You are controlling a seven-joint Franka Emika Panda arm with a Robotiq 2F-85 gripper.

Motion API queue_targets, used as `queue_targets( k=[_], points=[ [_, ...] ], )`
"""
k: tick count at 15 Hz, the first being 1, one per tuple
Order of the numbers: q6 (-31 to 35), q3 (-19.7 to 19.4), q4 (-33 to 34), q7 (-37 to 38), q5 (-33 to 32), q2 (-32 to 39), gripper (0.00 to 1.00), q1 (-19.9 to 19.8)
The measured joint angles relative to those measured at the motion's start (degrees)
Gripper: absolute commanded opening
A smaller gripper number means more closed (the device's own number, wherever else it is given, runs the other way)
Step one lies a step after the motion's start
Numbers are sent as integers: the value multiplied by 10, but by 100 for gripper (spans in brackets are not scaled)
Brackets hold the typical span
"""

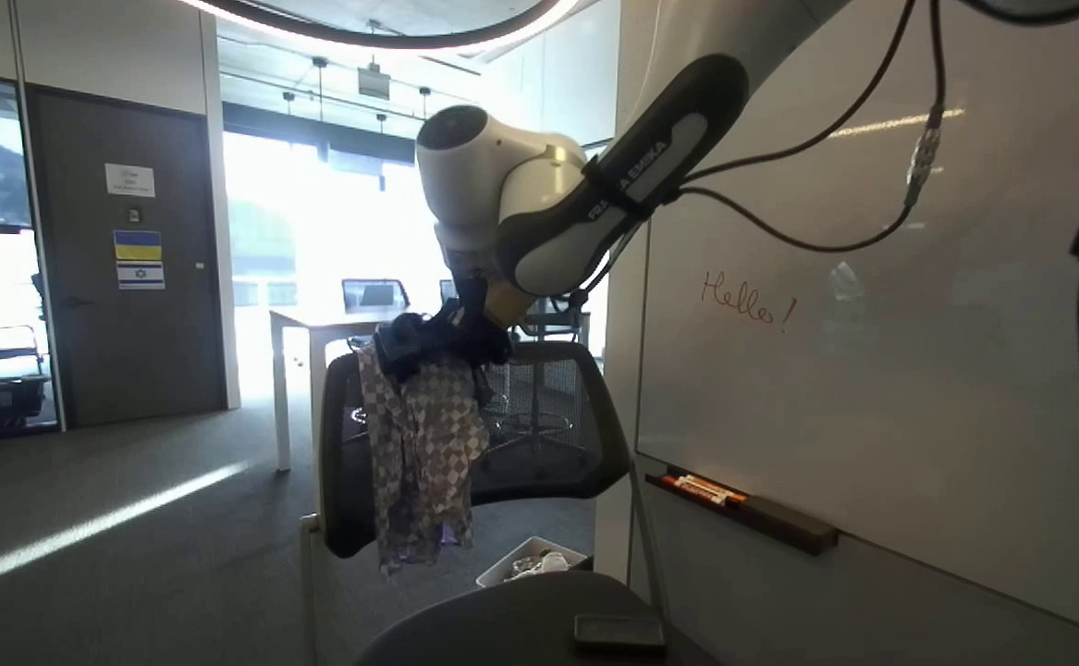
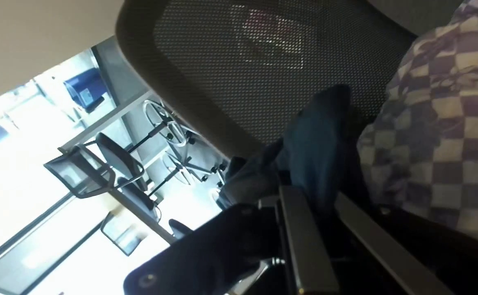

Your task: Remove the clothes from the backrest of the chair and put them on the seat

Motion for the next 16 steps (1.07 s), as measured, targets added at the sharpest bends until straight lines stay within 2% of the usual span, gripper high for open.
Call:
queue_targets(
  k=[6,11,16],
  points=[
    [-8,0,-64,95,-15,-167,6,-2],
    [-49,8,-114,165,-16,-305,6,-11],
    [-74,18,-181,185,2,-423,7,-18]
  ],
)
